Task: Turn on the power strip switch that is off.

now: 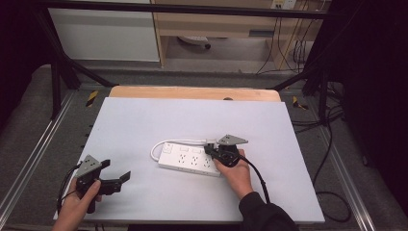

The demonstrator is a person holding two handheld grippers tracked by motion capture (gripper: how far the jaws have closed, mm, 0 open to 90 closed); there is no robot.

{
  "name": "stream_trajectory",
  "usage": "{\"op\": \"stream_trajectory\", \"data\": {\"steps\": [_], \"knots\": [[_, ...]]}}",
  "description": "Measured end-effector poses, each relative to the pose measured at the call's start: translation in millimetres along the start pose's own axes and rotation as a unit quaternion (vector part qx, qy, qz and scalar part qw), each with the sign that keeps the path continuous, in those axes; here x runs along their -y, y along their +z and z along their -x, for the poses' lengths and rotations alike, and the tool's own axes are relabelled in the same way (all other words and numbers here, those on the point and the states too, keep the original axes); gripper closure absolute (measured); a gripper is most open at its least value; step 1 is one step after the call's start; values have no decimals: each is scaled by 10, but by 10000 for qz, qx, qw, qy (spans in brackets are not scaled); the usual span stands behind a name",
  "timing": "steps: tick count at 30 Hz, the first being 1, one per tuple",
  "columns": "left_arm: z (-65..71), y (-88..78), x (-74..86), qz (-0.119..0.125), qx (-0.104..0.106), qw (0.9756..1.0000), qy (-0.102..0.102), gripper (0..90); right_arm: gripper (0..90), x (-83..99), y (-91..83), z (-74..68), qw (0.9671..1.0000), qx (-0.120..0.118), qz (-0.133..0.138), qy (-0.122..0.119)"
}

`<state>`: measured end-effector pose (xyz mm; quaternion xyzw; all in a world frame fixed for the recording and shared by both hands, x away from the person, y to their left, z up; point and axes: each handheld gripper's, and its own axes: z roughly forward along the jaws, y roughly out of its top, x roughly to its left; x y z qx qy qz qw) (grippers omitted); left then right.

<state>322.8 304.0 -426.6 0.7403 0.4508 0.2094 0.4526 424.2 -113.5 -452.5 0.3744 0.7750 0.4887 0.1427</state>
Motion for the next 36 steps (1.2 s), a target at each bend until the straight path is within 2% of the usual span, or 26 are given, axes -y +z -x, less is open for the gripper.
{"op": "stream_trajectory", "data": {"steps": [13,23,26,28,36], "knots": [[1,3,1,-17,1,10000,12,62,900,16,-17,32,10000,74,-5,21],[2,3,2,-8,3,10000,16,63,900,27,7,4,10000,-11,-9,14],[2,2,2,-4,1,10000,11,63,900,6,48,-74,9999,-17,-70,-134],[2,-1,2,-4,0,10000,12,63,900,-1,54,-79,9999,-19,-83,-145],[-2,0,2,2,0,10000,3,63,900,-16,55,-52,9999,-7,-103,-63]]}}
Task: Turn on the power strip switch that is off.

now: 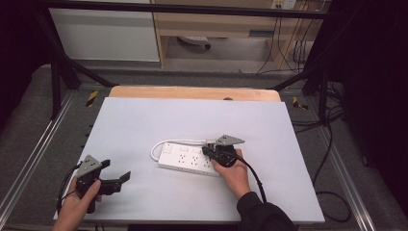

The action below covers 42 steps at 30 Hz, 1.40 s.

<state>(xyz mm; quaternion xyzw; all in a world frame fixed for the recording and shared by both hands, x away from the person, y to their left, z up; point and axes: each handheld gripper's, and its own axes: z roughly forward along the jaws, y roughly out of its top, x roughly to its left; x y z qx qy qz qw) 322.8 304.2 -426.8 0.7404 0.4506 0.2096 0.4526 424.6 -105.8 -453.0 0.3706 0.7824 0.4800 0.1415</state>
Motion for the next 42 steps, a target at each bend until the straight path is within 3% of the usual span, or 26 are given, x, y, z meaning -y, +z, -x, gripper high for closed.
{"op": "stream_trajectory", "data": {"steps": [20,42], "knots": [[2,3,1,-21,8,10000,18,63,868,-25,-33,4,10000,17,30,40],[-2,5,2,-29,-3,10000,-10,63,654,-86,-103,-7,9999,144,79,36]]}}
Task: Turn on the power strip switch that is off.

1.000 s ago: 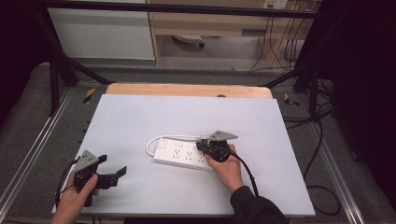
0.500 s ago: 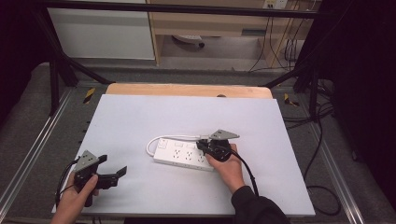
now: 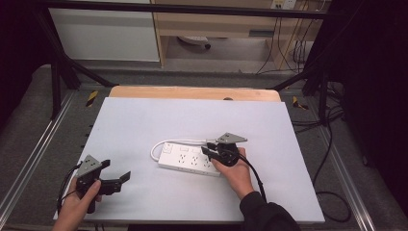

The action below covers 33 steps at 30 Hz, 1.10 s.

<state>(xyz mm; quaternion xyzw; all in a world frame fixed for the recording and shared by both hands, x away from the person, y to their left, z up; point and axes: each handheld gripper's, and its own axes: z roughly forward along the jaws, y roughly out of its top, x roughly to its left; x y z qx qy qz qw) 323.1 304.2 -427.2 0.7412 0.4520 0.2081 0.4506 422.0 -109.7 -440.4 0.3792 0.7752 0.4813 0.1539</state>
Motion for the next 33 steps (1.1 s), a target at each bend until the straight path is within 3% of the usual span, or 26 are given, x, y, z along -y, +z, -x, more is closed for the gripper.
{"op": "stream_trajectory", "data": {"steps": [17,24,33], "knots": [[3,1,0,0,13,10000,18,63,351,-68,-31,-10,9999,128,-44,35],[3,1,-1,7,11,10000,35,63,49,-90,-28,10,9996,209,-119,133],[6,3,-1,-6,8,10000,28,63,62,-180,-119,38,9997,235,-30,59]]}}
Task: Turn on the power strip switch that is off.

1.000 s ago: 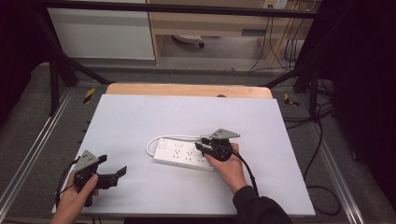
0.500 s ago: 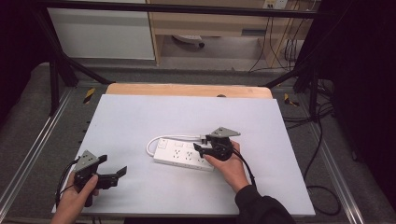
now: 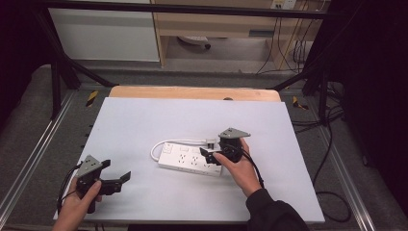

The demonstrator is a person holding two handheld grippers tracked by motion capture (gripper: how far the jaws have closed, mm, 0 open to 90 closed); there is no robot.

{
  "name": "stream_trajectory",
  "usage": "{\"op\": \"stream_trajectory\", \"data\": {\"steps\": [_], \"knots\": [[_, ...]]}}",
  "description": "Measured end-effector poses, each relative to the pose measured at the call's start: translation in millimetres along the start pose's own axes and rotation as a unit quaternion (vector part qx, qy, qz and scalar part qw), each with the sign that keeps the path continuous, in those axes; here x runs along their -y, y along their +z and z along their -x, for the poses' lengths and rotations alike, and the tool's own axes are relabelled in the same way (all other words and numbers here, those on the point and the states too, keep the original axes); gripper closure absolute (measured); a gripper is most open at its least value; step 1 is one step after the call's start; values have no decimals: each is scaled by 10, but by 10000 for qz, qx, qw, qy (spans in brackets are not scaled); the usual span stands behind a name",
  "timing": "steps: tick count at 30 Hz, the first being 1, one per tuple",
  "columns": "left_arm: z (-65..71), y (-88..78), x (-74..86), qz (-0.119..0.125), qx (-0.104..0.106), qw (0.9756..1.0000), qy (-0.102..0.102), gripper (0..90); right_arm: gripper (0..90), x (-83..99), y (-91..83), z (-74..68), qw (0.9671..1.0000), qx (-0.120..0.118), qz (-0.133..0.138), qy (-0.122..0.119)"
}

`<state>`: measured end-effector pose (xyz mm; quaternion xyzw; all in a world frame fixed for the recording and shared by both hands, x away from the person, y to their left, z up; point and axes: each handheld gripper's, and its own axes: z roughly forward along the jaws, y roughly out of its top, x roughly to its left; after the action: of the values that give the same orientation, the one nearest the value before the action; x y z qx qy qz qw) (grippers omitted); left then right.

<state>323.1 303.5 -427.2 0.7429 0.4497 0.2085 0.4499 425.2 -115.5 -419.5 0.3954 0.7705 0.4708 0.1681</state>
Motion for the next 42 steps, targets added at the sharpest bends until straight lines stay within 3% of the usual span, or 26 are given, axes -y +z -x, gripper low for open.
{"op": "stream_trajectory", "data": {"steps": [4,12,23,34,42], "knots": [[-2,-2,0,3,-2,10000,3,63,72,-41,-56,25,10000,-55,80,-8],[0,-3,-1,4,9,10000,-3,63,73,-135,-228,108,9993,101,347,-7],[8,5,-2,-6,11,10000,9,63,65,-196,-648,279,9963,264,820,-25],[2,-2,-5,6,-27,10000,1,63,62,-25,-1159,556,9906,547,1229,250],[-5,0,-2,2,-46,10000,-28,63,75,267,-1477,765,9879,886,1204,409]]}}
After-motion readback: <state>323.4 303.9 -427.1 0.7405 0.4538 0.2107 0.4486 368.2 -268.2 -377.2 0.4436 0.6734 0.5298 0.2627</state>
